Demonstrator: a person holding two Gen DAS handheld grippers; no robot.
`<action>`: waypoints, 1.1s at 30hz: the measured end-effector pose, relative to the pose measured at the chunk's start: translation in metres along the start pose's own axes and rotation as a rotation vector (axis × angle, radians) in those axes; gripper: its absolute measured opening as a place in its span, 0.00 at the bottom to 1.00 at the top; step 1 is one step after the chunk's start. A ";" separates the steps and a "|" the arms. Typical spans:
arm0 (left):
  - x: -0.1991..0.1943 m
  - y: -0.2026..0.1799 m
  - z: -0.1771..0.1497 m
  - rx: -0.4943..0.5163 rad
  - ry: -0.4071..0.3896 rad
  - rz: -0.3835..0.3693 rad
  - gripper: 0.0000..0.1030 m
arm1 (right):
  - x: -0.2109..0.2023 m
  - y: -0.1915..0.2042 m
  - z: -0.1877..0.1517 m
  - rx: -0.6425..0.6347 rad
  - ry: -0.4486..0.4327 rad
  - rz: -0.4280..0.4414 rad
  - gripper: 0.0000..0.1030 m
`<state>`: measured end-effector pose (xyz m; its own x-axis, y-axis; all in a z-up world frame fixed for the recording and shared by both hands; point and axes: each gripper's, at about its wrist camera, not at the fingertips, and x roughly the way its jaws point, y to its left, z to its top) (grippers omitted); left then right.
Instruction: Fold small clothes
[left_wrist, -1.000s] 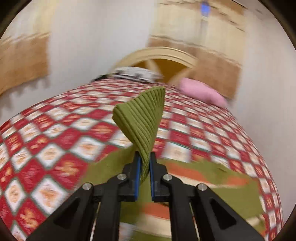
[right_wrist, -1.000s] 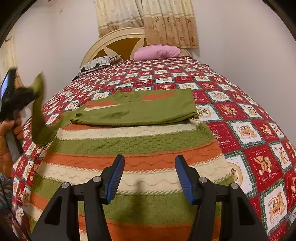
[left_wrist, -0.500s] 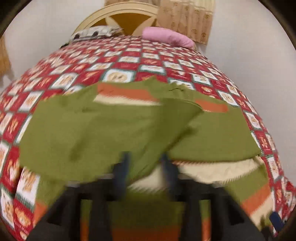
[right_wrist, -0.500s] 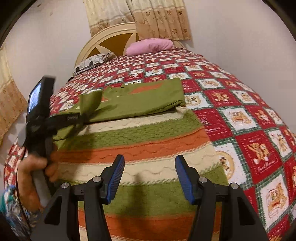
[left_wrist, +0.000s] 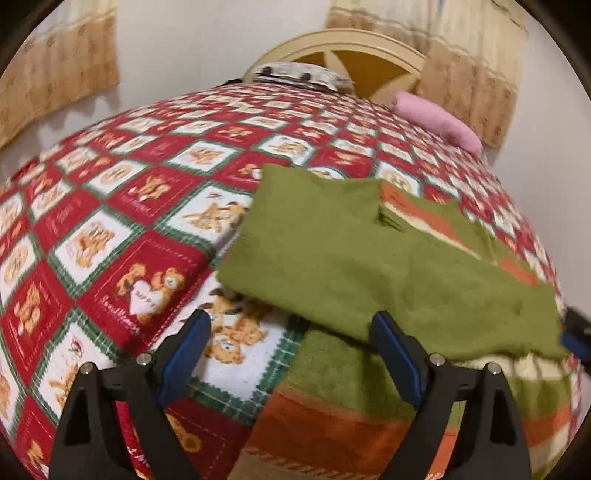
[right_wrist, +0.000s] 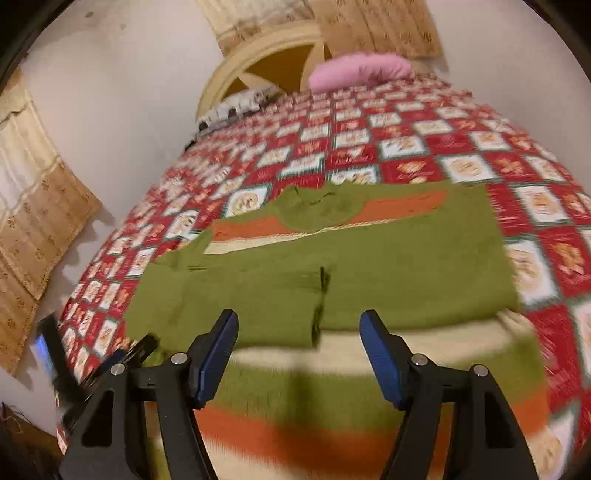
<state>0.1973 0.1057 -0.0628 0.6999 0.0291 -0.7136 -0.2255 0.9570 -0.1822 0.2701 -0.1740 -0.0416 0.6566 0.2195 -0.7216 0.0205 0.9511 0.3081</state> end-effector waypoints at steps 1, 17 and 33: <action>-0.001 0.005 -0.001 -0.024 -0.001 -0.007 0.88 | 0.017 0.002 0.003 -0.005 0.026 -0.025 0.67; 0.009 0.025 0.000 -0.185 0.015 -0.073 0.89 | -0.014 0.077 0.050 -0.294 -0.178 -0.167 0.09; 0.014 0.018 0.000 -0.143 0.034 -0.018 0.89 | -0.026 -0.031 0.070 -0.252 -0.187 -0.392 0.09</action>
<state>0.2031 0.1232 -0.0758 0.6816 0.0000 -0.7318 -0.3091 0.9064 -0.2878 0.3051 -0.2238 0.0106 0.7602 -0.1852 -0.6228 0.1251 0.9823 -0.1394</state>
